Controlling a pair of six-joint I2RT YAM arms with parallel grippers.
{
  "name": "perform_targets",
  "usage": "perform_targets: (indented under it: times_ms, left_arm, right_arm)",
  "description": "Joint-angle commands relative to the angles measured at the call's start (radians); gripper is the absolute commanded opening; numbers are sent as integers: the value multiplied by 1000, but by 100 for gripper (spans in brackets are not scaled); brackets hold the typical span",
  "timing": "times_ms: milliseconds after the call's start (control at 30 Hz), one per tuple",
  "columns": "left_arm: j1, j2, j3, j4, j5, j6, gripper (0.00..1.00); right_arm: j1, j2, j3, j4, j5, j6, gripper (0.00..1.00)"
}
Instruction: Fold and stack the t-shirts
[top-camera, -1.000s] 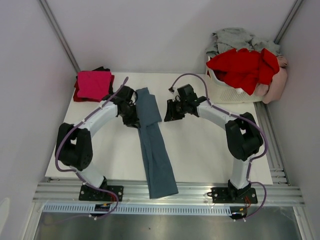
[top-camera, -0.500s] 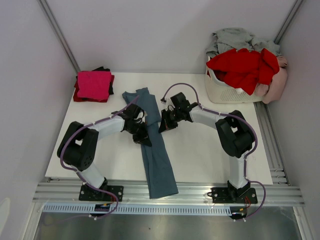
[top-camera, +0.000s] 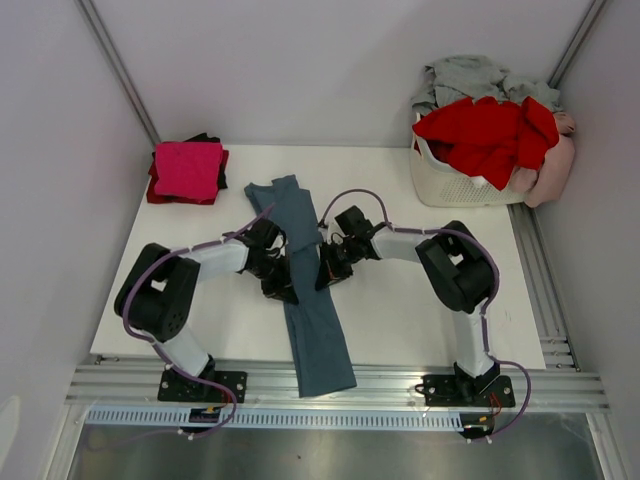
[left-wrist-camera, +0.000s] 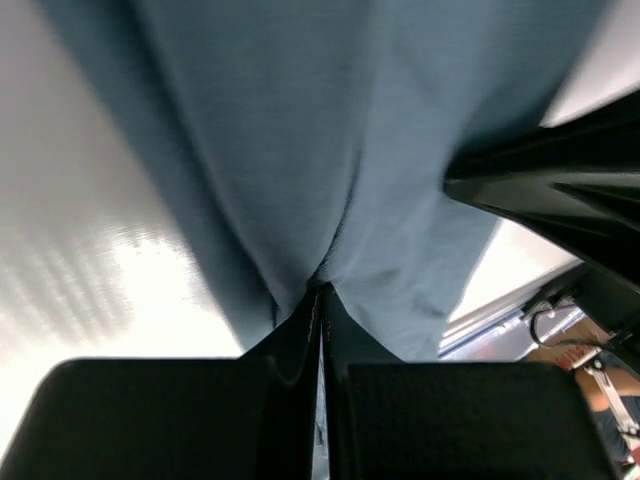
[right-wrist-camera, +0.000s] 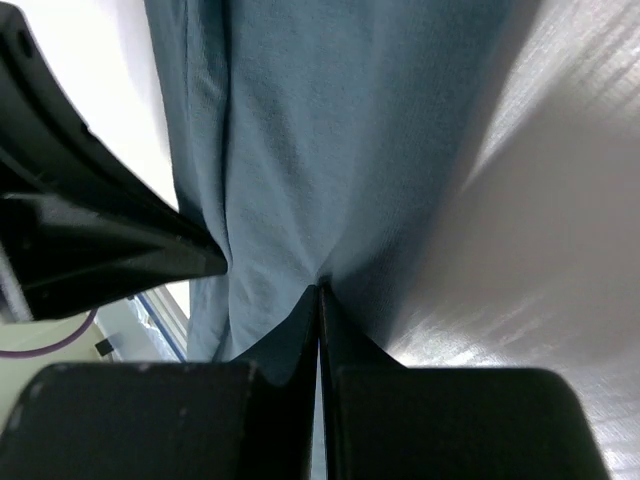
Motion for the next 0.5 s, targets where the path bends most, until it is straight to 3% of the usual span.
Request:
perform_targets:
  times_ms: [0, 467]
  left_arm:
    - [-1, 19, 16, -67, -92, -15, 1]
    - [79, 91, 113, -182, -229, -25, 1]
  right_arm:
    - [6, 13, -6, 35, 8, 13, 0]
    - [-36, 57, 83, 15, 155, 27, 0]
